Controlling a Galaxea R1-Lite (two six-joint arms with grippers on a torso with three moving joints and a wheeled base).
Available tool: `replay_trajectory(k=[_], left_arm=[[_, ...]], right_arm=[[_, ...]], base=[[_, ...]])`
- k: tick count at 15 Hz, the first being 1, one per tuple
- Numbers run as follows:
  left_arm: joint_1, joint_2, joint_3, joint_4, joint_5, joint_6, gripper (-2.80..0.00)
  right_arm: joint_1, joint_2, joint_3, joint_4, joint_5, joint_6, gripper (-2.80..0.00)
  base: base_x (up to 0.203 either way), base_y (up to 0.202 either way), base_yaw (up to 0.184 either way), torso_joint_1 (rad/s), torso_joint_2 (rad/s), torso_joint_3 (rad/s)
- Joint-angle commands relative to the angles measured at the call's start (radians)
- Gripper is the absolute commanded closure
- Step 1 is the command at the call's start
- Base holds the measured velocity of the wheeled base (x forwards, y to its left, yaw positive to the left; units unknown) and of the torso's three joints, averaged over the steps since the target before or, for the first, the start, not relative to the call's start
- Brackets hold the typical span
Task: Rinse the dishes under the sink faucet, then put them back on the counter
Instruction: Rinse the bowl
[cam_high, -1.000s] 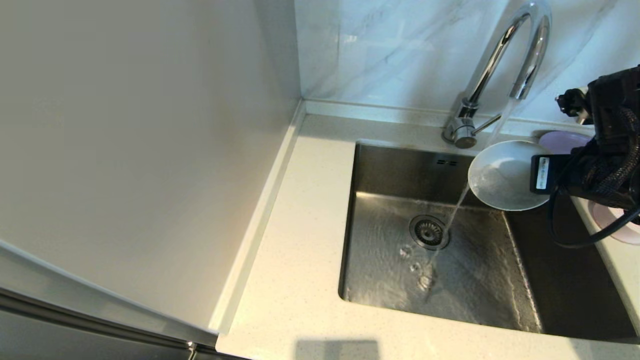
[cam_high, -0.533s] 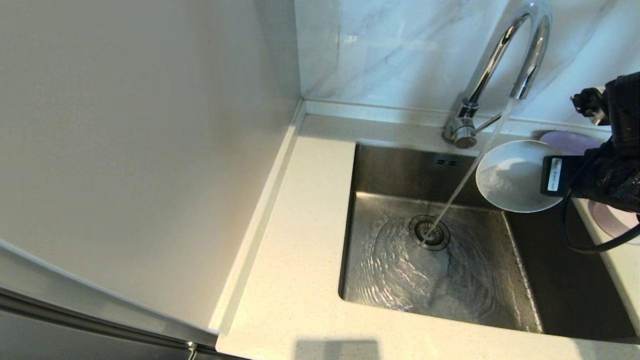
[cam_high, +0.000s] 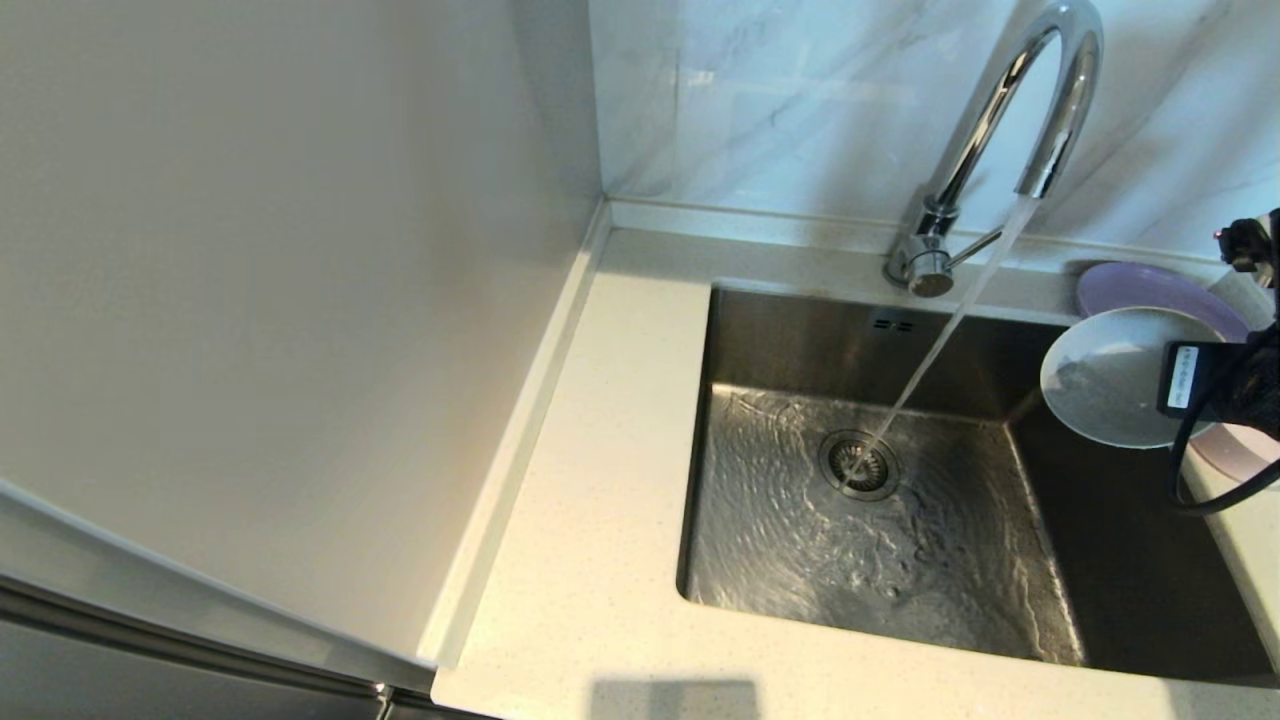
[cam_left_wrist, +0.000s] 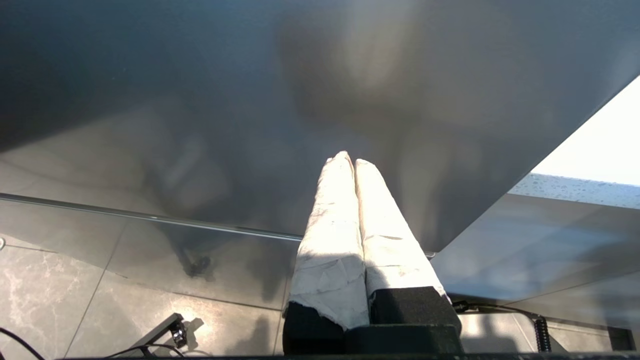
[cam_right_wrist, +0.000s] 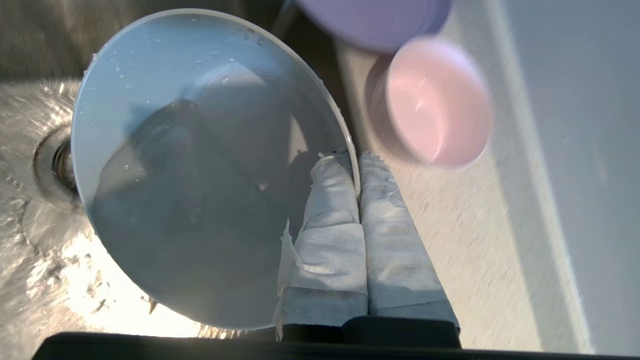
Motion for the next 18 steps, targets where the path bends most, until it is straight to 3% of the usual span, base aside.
replay_trajectory(k=[1, 7, 10, 18], left_arm=[[0.0, 0.0, 0.0, 0.0, 0.0, 0.0, 0.0], [0.0, 0.0, 0.0, 0.0, 0.0, 0.0, 0.0], [0.0, 0.0, 0.0, 0.0, 0.0, 0.0, 0.0], [0.0, 0.0, 0.0, 0.0, 0.0, 0.0, 0.0]], right_arm=[[-0.029, -0.024, 0.077, -0.25, -0.009, -0.105, 0.0], [-0.058, -0.038, 0.363, -1.119, 0.026, -0.46, 0.0], [-0.058, -0.034, 0.423, -1.412, 0.079, -0.579, 0.0], [-0.058, -0.034, 0.431, -1.486, 0.1, -0.605, 0.0]], base=[[0.0, 0.0, 0.0, 0.0, 0.0, 0.0], [0.0, 0.0, 0.0, 0.0, 0.0, 0.0], [0.0, 0.0, 0.0, 0.0, 0.0, 0.0], [0.0, 0.0, 0.0, 0.0, 0.0, 0.0]])
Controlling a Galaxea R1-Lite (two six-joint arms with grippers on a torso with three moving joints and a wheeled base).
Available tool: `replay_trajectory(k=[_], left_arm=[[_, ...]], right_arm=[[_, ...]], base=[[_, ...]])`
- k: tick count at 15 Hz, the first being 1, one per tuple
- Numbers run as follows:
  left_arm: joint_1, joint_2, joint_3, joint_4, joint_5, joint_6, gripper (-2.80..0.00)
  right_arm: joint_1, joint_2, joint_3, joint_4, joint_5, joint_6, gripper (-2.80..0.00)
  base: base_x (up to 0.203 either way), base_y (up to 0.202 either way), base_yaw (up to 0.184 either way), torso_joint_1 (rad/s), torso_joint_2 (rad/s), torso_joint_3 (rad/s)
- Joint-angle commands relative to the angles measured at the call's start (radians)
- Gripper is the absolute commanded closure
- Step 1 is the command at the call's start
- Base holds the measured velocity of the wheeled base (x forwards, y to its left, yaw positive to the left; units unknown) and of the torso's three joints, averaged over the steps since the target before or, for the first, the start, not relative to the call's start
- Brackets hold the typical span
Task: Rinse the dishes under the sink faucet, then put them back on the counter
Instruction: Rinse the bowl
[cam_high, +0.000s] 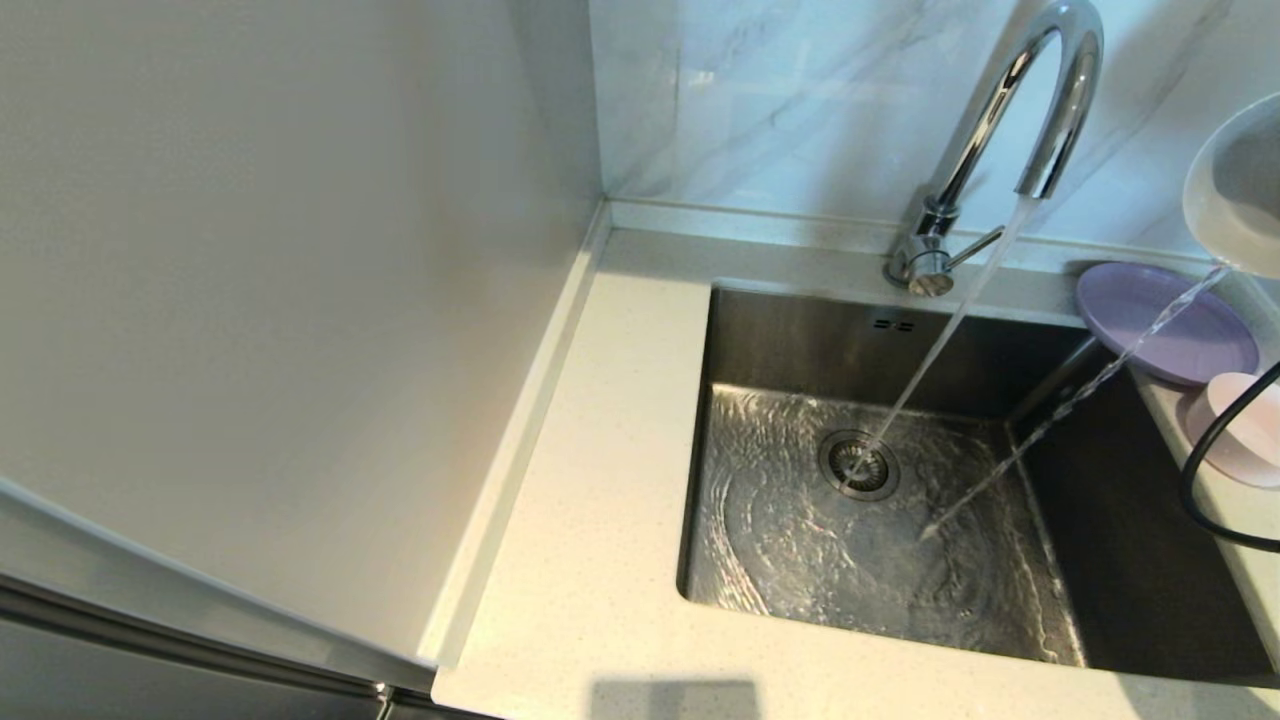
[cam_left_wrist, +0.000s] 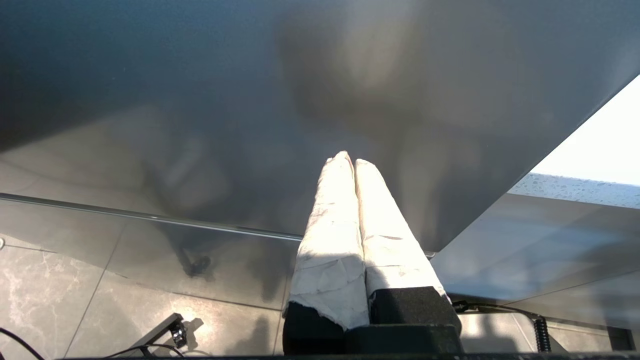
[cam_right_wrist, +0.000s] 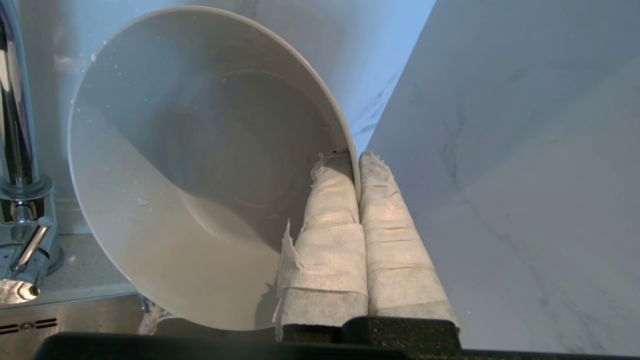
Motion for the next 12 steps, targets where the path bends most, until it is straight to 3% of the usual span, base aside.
replay_trajectory(k=[1, 5, 7, 10, 12], left_arm=[[0.0, 0.0, 0.0, 0.0, 0.0, 0.0, 0.0], [0.0, 0.0, 0.0, 0.0, 0.0, 0.0, 0.0], [0.0, 0.0, 0.0, 0.0, 0.0, 0.0, 0.0], [0.0, 0.0, 0.0, 0.0, 0.0, 0.0, 0.0], [0.0, 0.0, 0.0, 0.0, 0.0, 0.0, 0.0]], right_arm=[[0.001, 0.002, -0.001, -0.012, -0.003, -0.003, 0.0], [0.0, -0.002, -0.001, 0.009, -0.007, 0.0, 0.0], [-0.016, -0.014, -0.011, 0.157, -0.015, 0.073, 0.0], [-0.06, -0.093, -0.087, 0.702, -0.002, 0.301, 0.0], [-0.113, -0.161, -0.18, 1.173, 0.106, 0.51, 0.0]], base=[[0.0, 0.0, 0.0, 0.0, 0.0, 0.0], [0.0, 0.0, 0.0, 0.0, 0.0, 0.0], [0.0, 0.0, 0.0, 0.0, 0.0, 0.0], [0.0, 0.0, 0.0, 0.0, 0.0, 0.0], [0.0, 0.0, 0.0, 0.0, 0.0, 0.0]])
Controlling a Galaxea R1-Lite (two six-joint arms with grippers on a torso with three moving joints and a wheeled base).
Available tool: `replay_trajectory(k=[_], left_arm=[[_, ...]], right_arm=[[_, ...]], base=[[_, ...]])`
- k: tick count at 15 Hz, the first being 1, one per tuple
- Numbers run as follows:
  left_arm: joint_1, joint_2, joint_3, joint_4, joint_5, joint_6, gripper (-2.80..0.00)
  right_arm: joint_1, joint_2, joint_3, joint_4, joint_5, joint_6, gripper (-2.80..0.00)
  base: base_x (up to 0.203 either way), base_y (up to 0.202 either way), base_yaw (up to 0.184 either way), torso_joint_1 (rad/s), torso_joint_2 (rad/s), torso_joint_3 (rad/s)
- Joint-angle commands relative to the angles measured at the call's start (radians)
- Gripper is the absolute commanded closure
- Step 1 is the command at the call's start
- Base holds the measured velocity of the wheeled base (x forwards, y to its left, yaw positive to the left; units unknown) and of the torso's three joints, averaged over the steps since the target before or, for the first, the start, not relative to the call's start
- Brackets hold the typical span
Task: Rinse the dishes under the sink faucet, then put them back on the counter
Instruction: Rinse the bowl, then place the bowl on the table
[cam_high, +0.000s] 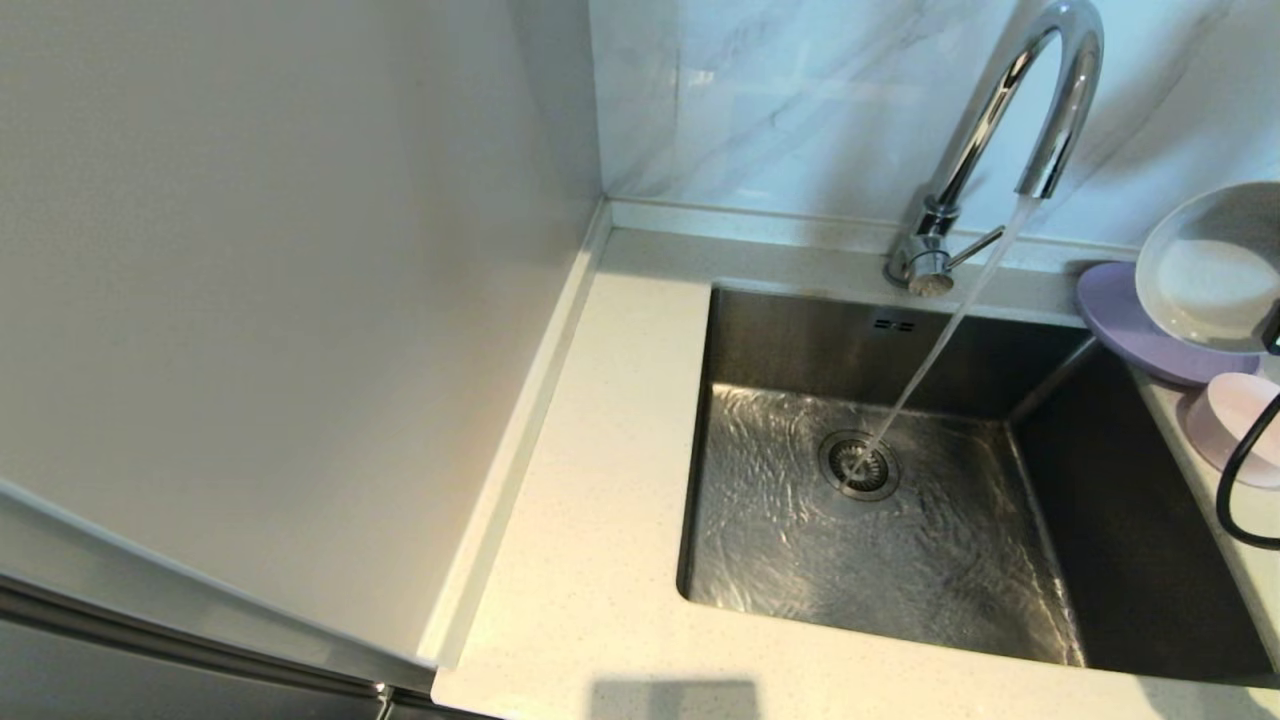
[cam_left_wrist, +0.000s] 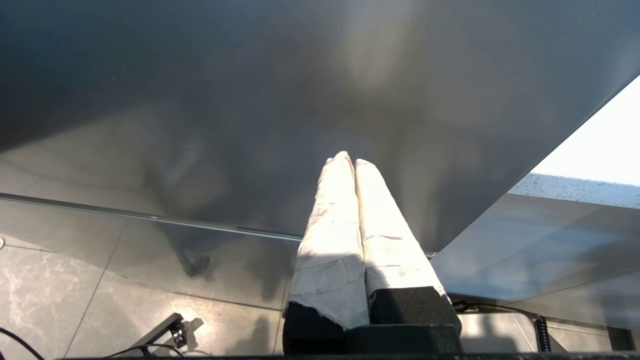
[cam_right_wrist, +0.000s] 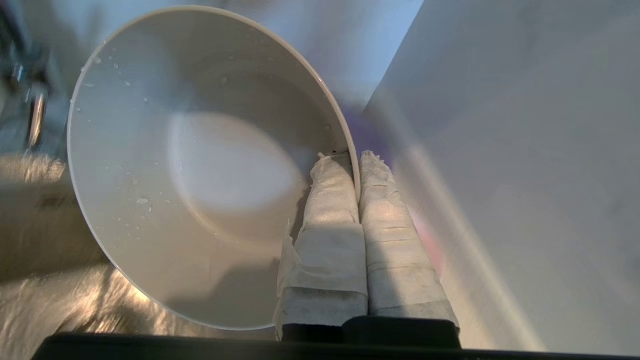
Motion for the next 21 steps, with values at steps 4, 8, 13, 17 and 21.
replay_trajectory(k=[4, 8, 13, 17, 21], left_arm=[[0.0, 0.0, 0.0, 0.0, 0.0, 0.0, 0.0], [0.0, 0.0, 0.0, 0.0, 0.0, 0.0, 0.0], [0.0, 0.0, 0.0, 0.0, 0.0, 0.0, 0.0], [0.0, 0.0, 0.0, 0.0, 0.0, 0.0, 0.0], [0.0, 0.0, 0.0, 0.0, 0.0, 0.0, 0.0]], right_arm=[[-0.121, -0.146, -0.262, 1.162, 0.663, 0.572, 0.0], [-0.138, -0.116, -0.455, 1.343, 1.011, 1.064, 0.0], [-0.142, 0.016, -0.505, 1.326, 1.252, 1.275, 0.0], [-0.197, 0.139, -0.501, 1.288, 1.275, 1.338, 0.0], [-0.218, 0.224, -0.496, 1.301, 1.277, 1.336, 0.0]], base=[[0.0, 0.0, 0.0, 0.0, 0.0, 0.0], [0.0, 0.0, 0.0, 0.0, 0.0, 0.0], [0.0, 0.0, 0.0, 0.0, 0.0, 0.0], [0.0, 0.0, 0.0, 0.0, 0.0, 0.0], [0.0, 0.0, 0.0, 0.0, 0.0, 0.0]])
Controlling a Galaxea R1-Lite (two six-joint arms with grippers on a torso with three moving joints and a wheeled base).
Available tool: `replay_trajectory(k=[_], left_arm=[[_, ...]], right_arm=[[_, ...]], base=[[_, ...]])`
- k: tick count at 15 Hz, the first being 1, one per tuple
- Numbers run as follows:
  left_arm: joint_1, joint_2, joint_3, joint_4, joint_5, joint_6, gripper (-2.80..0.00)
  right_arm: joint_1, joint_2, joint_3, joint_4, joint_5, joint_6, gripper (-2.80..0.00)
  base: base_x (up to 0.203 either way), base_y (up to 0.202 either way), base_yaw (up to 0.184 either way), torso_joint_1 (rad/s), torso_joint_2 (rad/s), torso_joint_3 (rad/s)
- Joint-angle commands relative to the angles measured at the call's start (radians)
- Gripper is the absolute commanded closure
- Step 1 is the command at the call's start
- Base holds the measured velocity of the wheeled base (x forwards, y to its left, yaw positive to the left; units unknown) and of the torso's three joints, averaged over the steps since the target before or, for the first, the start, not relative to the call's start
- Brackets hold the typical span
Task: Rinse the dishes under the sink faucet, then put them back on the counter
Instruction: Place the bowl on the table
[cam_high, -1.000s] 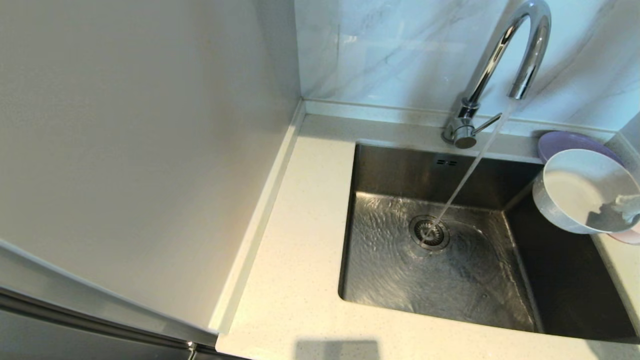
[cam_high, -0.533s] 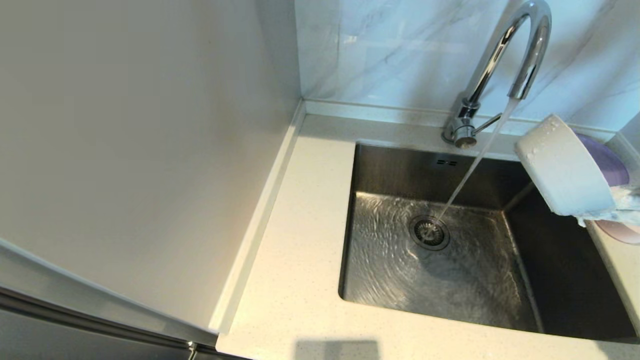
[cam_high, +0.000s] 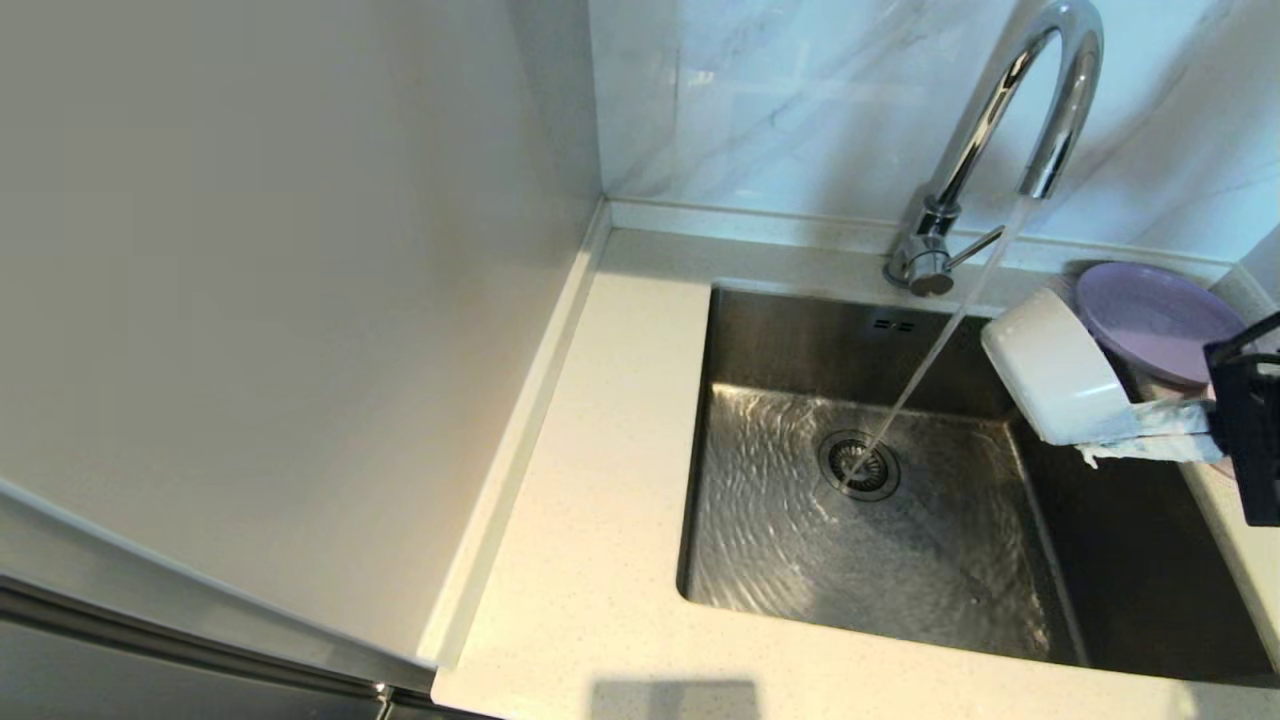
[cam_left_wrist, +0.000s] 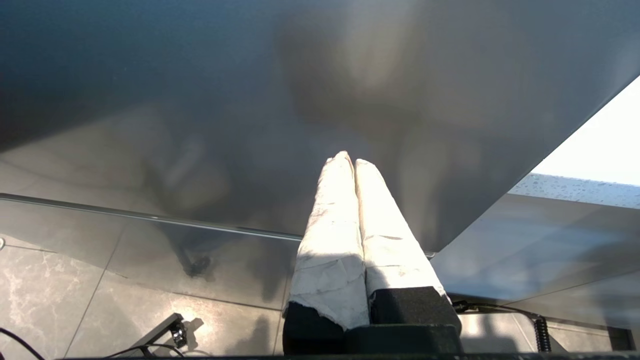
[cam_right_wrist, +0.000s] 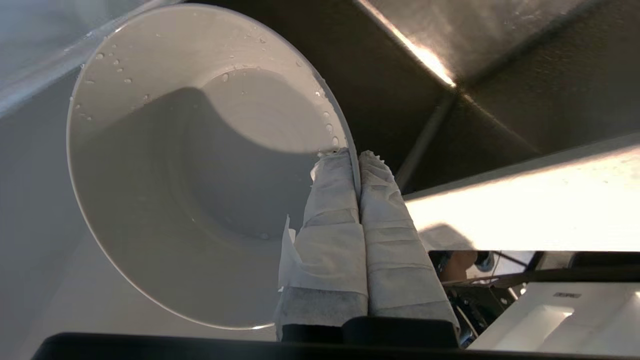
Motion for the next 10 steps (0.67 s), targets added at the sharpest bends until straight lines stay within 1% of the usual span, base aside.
replay_trajectory(k=[1, 10], left_arm=[[0.0, 0.0, 0.0, 0.0, 0.0, -0.001, 0.0], [0.0, 0.0, 0.0, 0.0, 0.0, -0.001, 0.0]], right_arm=[[-0.006, 0.066, -0.013, 0.003, -0.001, 0.005, 0.0], [-0.006, 0.143, -0.133, -0.006, -0.007, -0.002, 0.0]], base=[[0.0, 0.0, 0.0, 0.0, 0.0, 0.0], [0.0, 0.0, 0.0, 0.0, 0.0, 0.0]])
